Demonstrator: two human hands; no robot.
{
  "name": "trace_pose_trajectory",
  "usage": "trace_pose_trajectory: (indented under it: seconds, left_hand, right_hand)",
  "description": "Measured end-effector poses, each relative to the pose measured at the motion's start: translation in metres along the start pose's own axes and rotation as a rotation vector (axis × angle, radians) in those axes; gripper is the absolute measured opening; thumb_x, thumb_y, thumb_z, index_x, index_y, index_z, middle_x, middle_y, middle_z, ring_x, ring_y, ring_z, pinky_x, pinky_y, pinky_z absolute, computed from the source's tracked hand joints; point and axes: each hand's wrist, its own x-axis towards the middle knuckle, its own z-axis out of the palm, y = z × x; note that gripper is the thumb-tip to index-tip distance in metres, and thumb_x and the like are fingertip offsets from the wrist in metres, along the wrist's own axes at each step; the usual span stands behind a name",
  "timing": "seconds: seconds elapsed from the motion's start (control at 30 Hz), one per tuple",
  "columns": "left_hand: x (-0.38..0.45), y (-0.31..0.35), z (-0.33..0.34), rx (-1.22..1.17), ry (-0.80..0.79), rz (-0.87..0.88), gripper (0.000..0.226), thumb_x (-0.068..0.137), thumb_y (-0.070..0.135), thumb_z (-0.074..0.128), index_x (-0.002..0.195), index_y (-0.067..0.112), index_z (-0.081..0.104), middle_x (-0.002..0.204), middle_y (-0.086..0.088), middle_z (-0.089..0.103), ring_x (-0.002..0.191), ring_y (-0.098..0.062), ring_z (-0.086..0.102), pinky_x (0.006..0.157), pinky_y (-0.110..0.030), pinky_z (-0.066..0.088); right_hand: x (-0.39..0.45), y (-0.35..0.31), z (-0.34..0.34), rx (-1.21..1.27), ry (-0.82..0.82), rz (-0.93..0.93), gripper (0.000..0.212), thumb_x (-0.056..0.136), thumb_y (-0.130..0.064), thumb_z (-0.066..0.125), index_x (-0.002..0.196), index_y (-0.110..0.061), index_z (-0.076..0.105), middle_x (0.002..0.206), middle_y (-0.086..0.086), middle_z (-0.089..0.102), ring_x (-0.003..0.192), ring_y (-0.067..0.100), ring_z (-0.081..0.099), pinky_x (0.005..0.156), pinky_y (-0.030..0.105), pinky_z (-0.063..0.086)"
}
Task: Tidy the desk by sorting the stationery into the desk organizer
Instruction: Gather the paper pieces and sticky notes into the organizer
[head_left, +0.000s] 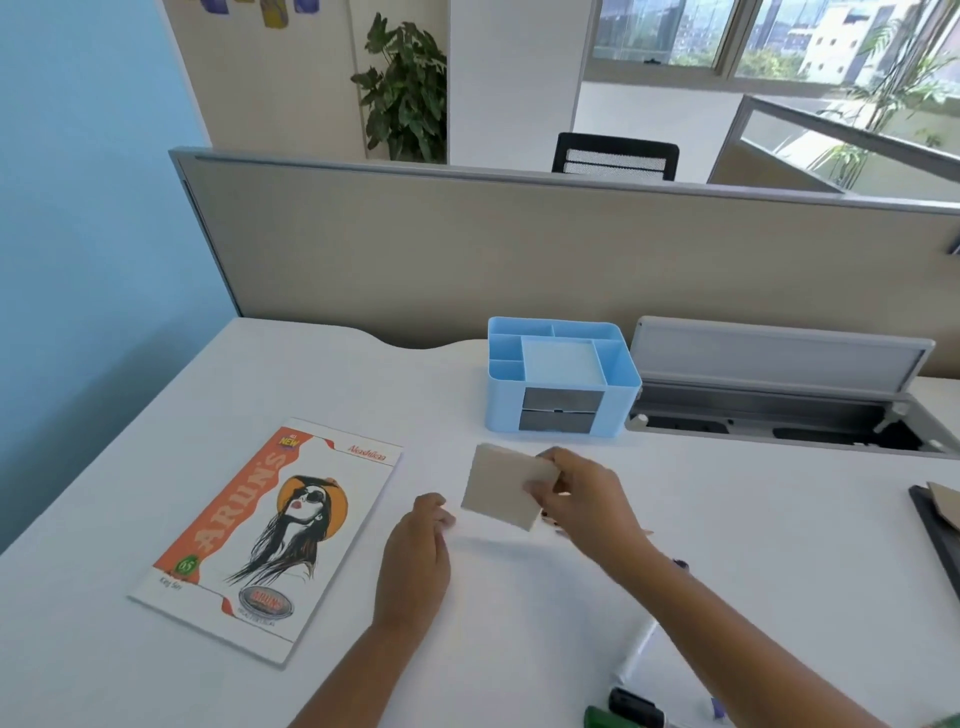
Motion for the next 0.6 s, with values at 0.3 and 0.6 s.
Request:
trace_pose_trajectory:
  seconds: [0.3,0.6]
  left_hand:
    - [0.018,-0.004,0.013,0.265,0.105,0.207,0.051,0.058,-0.015,0.053,0.099,0.015,0.055,0.089,0.002,0.065,0.088,-0.011,0.047,0.076,-0.036,0.054]
    - [0.018,-0.007,0.014,0.253,0.06,0.153,0.046,0.064,-0.01,0.051,0.099,0.02,0.054,0.09,0.007,0.063,0.085,-0.014,0.06,0.081,-0.026,0.047]
  right_hand:
    - [0.17,-0.029,-0.077,0.304,0.466,-0.073,0.009,0.082,-0.01,0.063,0.083,-0.018,0.058,0.081,0.001,0.062,0.079,0.018,0.055,0.073,0.036,0.048]
    - [0.22,-0.007,-0.05,-0.024,0.285,-0.087,0.017,0.087,-0.012,0.06,0.104,-0.009,0.061,0.094,0.012,0.066,0.079,0.02,0.054,0.06,0.019,0.039]
